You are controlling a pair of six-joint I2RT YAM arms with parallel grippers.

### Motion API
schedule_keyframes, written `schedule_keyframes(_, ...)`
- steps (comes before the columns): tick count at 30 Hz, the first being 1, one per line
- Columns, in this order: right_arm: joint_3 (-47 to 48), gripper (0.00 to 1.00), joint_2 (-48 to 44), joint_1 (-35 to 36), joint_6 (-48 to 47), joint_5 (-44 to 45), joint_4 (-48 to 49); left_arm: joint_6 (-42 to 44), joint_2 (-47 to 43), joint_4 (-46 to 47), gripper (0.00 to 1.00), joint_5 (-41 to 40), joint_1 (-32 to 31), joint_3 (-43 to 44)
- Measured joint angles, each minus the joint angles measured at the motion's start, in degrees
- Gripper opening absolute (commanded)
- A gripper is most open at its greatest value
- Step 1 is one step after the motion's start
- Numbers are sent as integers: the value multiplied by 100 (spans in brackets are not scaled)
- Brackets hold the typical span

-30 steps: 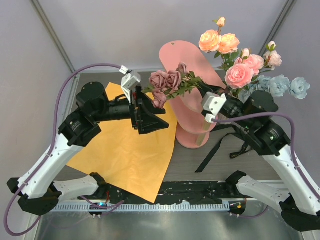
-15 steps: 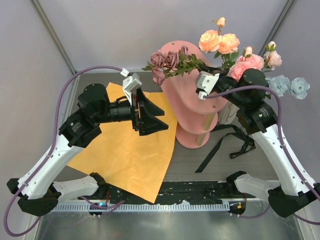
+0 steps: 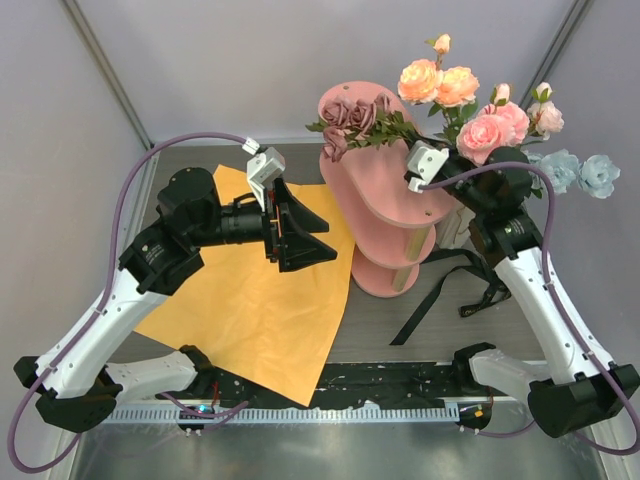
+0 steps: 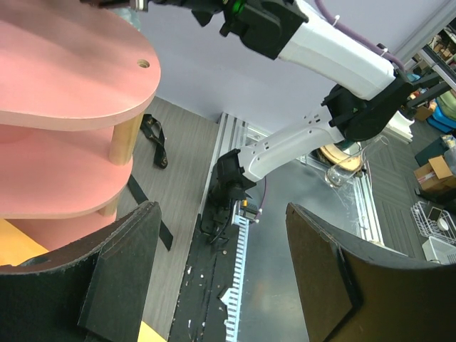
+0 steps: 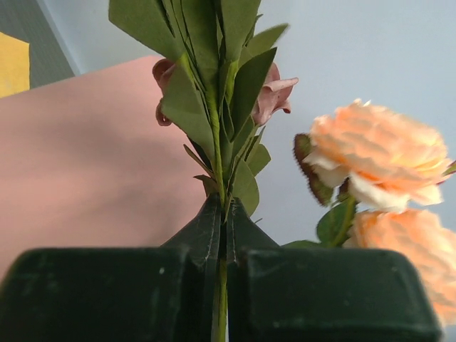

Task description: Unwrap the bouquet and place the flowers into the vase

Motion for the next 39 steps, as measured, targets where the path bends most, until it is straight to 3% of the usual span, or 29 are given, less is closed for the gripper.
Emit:
schedule_keyframes(5,-684,1,-142,-146,164,-13,527,17,0,-28,75,2,0,-2)
schedule_keyframes(18,-1121,1,-358,-551,1187,105,1440,17,17,-59,75,4,0,-48)
schedule_keyframes(30,-2024,1,-881,-905,2581,879,2446,-17,98,33,75,52,0,-129)
schedule_keyframes(39,-2271,1,-1034,-905,2826,1596,2756,-37,98,68,75,55,0,-199)
